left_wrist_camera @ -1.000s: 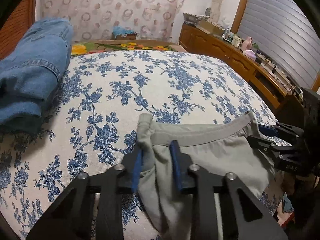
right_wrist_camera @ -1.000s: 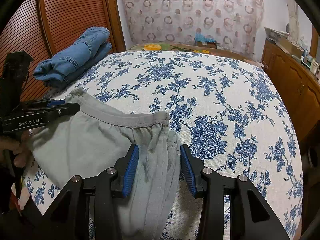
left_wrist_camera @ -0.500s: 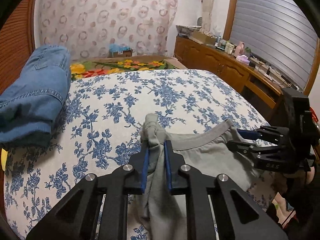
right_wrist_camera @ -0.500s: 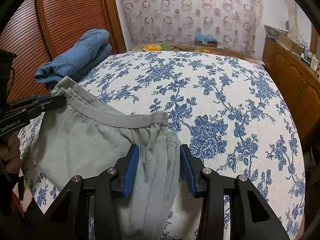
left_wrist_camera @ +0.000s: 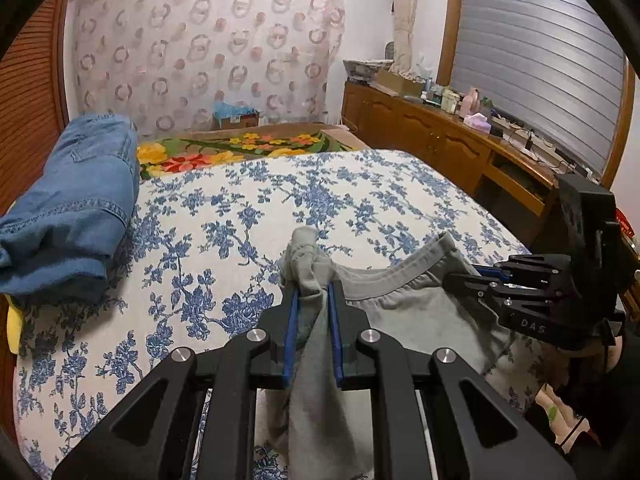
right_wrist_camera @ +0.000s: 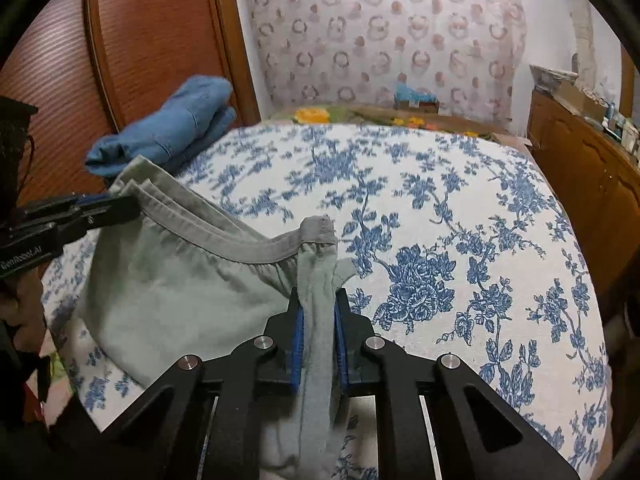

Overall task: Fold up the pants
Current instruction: 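Close the right gripper on the band and lift the garment with both grippers, then carry the lifted grey-green garment over to the blue denim pile, then lower the garment onto the denim pile and open both grippers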

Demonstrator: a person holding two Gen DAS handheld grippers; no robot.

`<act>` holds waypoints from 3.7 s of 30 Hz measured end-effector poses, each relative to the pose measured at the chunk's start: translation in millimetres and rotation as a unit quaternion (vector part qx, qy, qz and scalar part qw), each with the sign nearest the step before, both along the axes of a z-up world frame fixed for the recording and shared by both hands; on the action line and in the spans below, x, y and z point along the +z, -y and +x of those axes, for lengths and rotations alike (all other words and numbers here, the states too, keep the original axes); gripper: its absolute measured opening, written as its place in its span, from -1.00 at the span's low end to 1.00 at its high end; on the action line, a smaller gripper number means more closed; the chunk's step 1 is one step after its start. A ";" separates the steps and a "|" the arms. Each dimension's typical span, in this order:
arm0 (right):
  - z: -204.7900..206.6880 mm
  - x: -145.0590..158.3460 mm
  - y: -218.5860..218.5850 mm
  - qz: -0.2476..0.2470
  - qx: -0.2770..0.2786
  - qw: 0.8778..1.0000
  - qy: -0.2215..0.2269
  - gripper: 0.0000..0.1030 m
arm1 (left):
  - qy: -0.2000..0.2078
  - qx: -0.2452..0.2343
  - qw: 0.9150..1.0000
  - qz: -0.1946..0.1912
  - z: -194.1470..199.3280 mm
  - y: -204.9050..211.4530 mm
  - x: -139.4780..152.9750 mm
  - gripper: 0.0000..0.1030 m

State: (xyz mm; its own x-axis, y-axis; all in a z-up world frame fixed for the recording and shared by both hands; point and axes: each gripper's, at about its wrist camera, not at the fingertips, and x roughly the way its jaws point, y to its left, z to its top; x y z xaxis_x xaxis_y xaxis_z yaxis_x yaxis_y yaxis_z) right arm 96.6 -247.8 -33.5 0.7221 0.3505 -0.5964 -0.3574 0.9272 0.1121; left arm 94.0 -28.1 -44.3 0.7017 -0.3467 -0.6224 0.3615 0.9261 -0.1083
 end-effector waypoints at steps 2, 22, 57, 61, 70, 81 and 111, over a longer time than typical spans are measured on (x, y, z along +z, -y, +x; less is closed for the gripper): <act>-5.3 3.1 1.1 0.005 0.000 1.000 0.008 -0.75 | 0.010 0.003 1.000 -0.004 -3.0 -1.2 6.5 -0.72; -32.3 82.9 -13.4 -0.017 0.033 0.992 0.121 -0.75 | 0.096 0.029 0.995 -0.018 -18.5 -22.2 71.9 -0.74; 274.9 106.9 -171.3 -0.040 0.206 0.966 0.151 -0.75 | 0.105 0.255 0.958 -0.080 80.9 -207.8 55.0 -0.74; 300.7 102.9 -196.1 -0.050 0.243 0.960 0.133 -0.75 | 0.084 0.278 0.954 -0.073 81.2 -215.8 43.9 -0.74; 339.5 110.1 -218.8 -0.031 0.264 0.959 0.101 -0.75 | 0.074 0.295 0.950 -0.063 75.2 -219.9 38.7 -0.74; 327.9 105.5 -228.2 -0.052 0.239 0.963 0.115 -0.29 | 0.056 0.301 0.951 -0.037 77.9 -221.8 35.8 -0.24; 170.0 118.5 -117.6 -0.002 0.154 0.982 0.106 -0.21 | 0.091 0.213 0.973 0.016 30.6 -147.7 72.6 0.52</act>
